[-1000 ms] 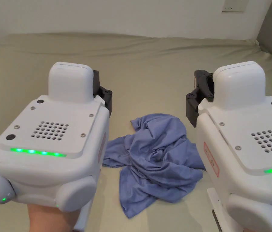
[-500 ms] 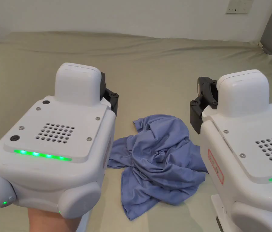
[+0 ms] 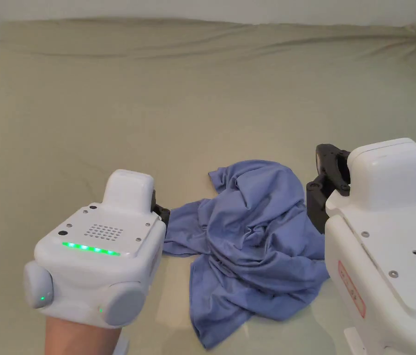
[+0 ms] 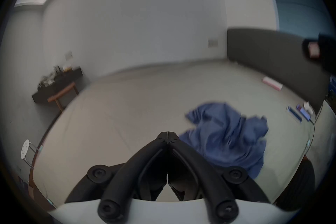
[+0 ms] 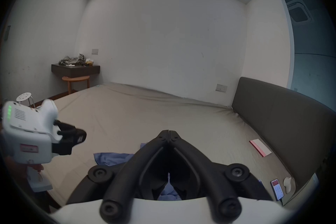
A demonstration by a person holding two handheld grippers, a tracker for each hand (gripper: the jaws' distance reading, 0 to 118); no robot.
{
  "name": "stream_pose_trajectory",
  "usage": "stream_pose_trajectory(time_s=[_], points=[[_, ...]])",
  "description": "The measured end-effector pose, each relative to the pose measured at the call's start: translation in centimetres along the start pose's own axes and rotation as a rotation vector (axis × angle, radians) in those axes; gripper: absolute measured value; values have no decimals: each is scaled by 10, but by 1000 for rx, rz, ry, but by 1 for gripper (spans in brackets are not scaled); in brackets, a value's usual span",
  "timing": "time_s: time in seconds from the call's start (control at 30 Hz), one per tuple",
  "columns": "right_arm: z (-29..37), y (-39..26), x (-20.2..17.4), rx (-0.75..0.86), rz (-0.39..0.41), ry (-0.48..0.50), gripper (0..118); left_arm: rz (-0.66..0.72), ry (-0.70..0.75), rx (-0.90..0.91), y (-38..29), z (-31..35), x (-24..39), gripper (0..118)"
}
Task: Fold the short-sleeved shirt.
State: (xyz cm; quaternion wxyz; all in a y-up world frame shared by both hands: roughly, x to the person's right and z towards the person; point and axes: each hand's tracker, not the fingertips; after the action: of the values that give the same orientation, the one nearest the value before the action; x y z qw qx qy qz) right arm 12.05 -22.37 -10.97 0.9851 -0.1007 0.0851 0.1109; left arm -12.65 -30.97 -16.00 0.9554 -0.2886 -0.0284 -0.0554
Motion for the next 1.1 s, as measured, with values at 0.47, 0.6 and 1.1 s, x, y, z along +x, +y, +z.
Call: stream_pose_trajectory(time_s=[0.47, 0.6, 1.1], points=[[-56, -50, 35, -182, -28, -73, 0, 188, 7, -438, -48, -186, -54, 115], [-65, -56, 34, -228, -17, -64, 0, 127, 28, -454, -58, -193, -37, 111], [-199, -64, 47, -522, 4, 103, 0, 25, -49, -254, -30, -129, -24, 0]])
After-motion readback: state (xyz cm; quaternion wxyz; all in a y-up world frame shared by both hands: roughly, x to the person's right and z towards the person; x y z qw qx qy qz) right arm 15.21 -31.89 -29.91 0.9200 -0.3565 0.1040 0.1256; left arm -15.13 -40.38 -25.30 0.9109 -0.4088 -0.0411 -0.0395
